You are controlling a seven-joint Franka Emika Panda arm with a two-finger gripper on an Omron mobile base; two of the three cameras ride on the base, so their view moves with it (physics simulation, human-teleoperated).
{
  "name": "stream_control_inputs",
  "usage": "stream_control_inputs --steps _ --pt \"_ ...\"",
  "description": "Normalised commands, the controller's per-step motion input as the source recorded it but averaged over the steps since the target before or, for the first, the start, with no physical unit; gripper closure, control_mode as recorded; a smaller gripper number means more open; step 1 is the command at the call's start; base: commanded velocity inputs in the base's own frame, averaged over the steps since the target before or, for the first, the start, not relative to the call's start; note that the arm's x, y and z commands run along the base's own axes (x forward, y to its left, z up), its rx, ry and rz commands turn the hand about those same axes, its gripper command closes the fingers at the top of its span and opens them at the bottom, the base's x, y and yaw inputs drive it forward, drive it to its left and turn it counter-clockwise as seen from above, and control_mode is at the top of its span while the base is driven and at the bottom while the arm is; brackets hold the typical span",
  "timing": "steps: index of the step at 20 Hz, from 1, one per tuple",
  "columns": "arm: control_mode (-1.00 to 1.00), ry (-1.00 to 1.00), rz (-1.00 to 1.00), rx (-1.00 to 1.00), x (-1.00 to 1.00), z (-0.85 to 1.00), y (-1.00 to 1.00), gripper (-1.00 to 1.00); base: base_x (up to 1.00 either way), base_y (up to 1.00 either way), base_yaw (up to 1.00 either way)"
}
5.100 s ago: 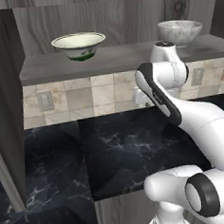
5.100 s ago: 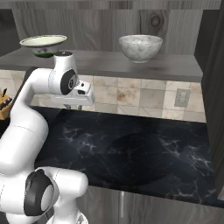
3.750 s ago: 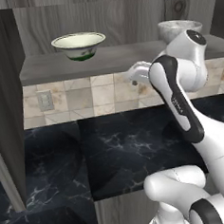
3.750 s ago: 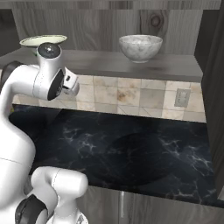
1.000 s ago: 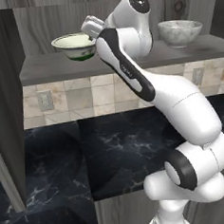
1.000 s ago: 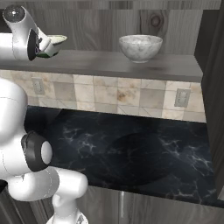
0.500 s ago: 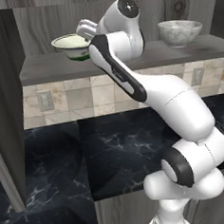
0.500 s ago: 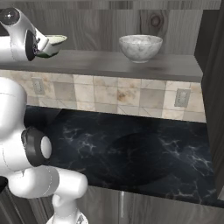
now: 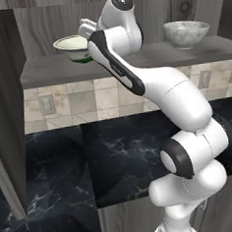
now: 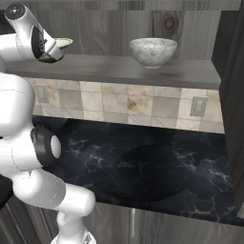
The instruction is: Pick up the bowls from the cabinet and place each bowl in front of a stool on the dining counter.
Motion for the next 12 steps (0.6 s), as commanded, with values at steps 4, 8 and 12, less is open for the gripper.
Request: stream_control_inputs --steps 4,8,12 --pt "-1.00 0.02 -0.07 0.00 0.33 -0.01 0.11 -1.00 0.00 0.00 0.00" --pt "-1.00 0.00 -0.05 0.00 0.31 -0.13 0.11 -1.00 0.00 0.00 0.00" --pt "-1.00 0.00 -0.05 0.00 0.26 -0.12 0.04 -1.00 0.00 0.00 0.00"
